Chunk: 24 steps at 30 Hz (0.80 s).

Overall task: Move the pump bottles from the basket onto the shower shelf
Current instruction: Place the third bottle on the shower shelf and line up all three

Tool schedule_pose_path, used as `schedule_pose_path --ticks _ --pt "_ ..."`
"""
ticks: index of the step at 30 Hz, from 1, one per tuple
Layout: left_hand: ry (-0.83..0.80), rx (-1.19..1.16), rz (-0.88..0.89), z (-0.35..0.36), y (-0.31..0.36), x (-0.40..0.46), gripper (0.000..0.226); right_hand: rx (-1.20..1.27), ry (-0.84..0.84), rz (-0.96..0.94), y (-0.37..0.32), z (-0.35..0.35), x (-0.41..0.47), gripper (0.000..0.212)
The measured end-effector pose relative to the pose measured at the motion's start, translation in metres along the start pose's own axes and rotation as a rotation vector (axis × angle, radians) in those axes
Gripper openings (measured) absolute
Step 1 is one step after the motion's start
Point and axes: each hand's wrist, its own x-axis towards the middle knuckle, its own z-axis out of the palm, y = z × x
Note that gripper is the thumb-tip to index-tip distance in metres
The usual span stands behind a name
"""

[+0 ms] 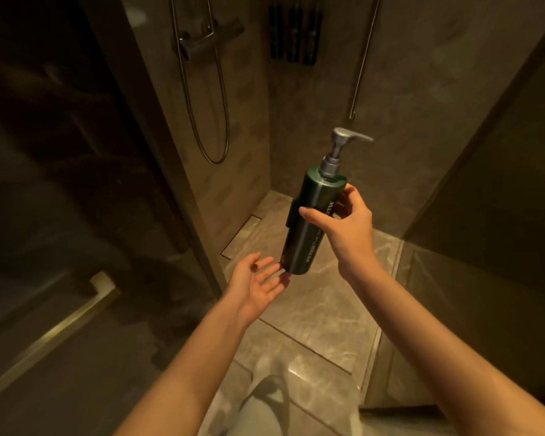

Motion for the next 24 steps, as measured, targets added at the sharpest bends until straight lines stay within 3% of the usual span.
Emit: schedule_pose_path --ticks 12,18,24 --pt "-0.072 0.01 0.074 0.122 0.174 0.143 0.041 -0.051 -0.013 -0.104 -0.013 0.05 0.251 0.061" --pt "-0.017 0.02 0.106 0.157 0.238 0.195 0.039 -0.017 -0.036 -0.129 -0.007 0.072 0.343 0.057" --pt "0.089 -0.086 0.182 0.176 0.283 0.249 0.037 -0.013 -0.223 -0.138 0.013 0.105 0.439 0.064"
